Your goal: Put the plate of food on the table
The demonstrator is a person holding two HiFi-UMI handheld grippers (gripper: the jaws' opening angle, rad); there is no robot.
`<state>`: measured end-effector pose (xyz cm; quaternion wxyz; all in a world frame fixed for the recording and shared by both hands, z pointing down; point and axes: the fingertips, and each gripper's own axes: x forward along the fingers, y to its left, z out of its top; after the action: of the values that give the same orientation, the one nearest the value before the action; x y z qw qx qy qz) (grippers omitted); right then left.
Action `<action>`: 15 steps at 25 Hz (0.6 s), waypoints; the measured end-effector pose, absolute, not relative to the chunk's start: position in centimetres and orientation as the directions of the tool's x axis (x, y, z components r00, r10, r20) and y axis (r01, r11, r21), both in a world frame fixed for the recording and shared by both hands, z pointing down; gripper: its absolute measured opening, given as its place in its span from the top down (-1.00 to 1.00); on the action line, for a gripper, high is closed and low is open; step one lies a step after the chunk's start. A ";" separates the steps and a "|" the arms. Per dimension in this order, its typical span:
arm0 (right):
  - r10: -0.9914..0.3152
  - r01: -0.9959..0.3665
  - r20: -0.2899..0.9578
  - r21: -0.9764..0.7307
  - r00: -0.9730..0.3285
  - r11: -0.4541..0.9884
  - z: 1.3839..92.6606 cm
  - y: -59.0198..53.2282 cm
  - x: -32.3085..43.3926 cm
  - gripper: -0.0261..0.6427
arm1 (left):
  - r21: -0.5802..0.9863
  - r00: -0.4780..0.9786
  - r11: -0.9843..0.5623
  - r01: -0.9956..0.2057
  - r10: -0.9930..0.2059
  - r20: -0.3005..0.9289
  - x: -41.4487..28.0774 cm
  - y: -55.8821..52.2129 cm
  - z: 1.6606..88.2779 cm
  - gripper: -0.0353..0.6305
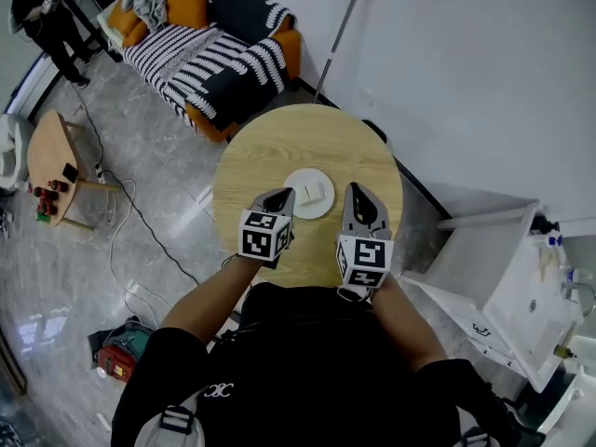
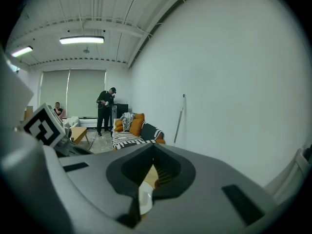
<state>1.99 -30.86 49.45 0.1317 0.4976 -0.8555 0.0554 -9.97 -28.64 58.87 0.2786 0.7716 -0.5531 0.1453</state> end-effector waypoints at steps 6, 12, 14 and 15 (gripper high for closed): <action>-0.845 -0.865 0.227 0.025 -0.484 0.502 47.3 -31.3 1.2 0.90 | 0.201 0.343 -0.284 -0.937 -0.850 0.399 -9.5 -28.9 52.7 0.87; -0.865 -0.876 0.165 0.008 -0.474 0.482 44.9 -31.5 1.5 0.90 | 0.146 0.364 -0.335 -0.931 -0.885 0.291 -9.1 -28.5 46.7 0.87; -0.872 -0.881 0.139 0.003 -0.469 0.474 43.9 -31.3 1.9 0.90 | 0.164 0.371 -0.337 -0.927 -0.889 0.269 -8.9 -28.4 45.2 0.87; -0.875 -0.882 0.130 0.005 -0.467 0.471 43.6 -31.3 1.9 0.90 | 0.177 0.374 -0.337 -0.925 -0.890 0.262 -8.8 -28.3 44.6 0.87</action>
<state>1.95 -31.25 43.57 0.0572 0.5132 -0.8558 0.0311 -8.81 -28.35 44.63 0.1488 0.8155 -0.5562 0.0589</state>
